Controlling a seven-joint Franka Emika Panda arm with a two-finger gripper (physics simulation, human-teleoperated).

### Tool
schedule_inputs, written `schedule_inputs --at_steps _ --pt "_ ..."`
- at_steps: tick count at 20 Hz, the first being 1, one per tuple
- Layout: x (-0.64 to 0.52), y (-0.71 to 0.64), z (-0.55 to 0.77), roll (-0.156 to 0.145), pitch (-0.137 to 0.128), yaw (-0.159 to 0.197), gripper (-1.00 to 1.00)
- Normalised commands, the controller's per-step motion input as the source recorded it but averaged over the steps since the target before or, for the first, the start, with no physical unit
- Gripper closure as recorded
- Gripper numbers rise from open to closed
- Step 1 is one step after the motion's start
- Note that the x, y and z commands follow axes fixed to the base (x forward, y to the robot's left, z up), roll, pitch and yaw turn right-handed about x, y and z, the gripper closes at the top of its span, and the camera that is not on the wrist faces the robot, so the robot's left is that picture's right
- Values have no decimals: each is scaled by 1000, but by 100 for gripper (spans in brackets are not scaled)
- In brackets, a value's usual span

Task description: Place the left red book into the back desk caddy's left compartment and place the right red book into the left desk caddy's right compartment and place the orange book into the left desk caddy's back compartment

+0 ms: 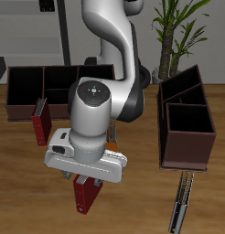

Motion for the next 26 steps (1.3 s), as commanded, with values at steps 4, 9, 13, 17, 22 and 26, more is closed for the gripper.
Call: schedule_inputs --at_steps 4,9,13,17,22,26 --pt "22 -181 33 -14 4 -24 100" --pt "11 -203 165 -25 -19 6 100" --pt "-157 -111 473 -2 -49 7 100" --pt "-267 -161 728 -10 -57 22 100" --pt "-435 -137 763 22 -59 97 100" --pt "-528 -160 618 42 -55 132 100"
